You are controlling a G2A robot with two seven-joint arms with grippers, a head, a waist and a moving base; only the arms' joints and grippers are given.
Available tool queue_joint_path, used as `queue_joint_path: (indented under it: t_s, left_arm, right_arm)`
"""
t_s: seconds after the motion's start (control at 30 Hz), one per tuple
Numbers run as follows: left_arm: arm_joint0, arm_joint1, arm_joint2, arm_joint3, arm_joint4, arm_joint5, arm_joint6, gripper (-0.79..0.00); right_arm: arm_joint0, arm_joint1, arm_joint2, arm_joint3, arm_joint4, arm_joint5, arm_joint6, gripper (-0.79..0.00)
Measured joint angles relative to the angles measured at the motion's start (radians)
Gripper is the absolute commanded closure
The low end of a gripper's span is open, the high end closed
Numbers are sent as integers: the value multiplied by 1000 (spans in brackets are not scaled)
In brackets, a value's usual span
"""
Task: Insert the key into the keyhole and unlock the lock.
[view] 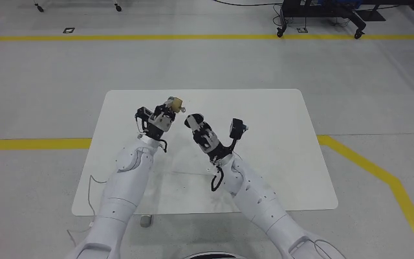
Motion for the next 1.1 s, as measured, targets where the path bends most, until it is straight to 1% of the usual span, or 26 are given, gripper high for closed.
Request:
queue_joint_path:
  t_s: [0.1, 0.13, 0.27, 0.57, 0.87, 1.1]
  left_arm:
    - [-26, 3, -7, 46, -62, 103, -89, 0]
    - [-32, 4, -6, 56, -67, 120, -106, 0]
    - [-49, 4, 7, 83, -49, 134, -143, 0]
    - [-72, 3, 17, 106, -76, 179, -200, 0]
    - [-76, 4, 27, 106, -54, 165, -205, 0]
    - [-62, 8, 20, 77, -19, 103, -173, 0]
  right_arm:
    - [7, 5, 12, 13, 52, -64, 45, 0]
    - [8, 6, 13, 15, 66, -74, 58, 0]
    - [15, 8, 17, 19, 111, -93, 113, 0]
    - [32, 5, 12, 39, 190, -31, 215, 0]
    - [48, 1, 9, 52, 263, 30, 295, 0]
    - [43, 1, 16, 42, 285, 35, 306, 0]
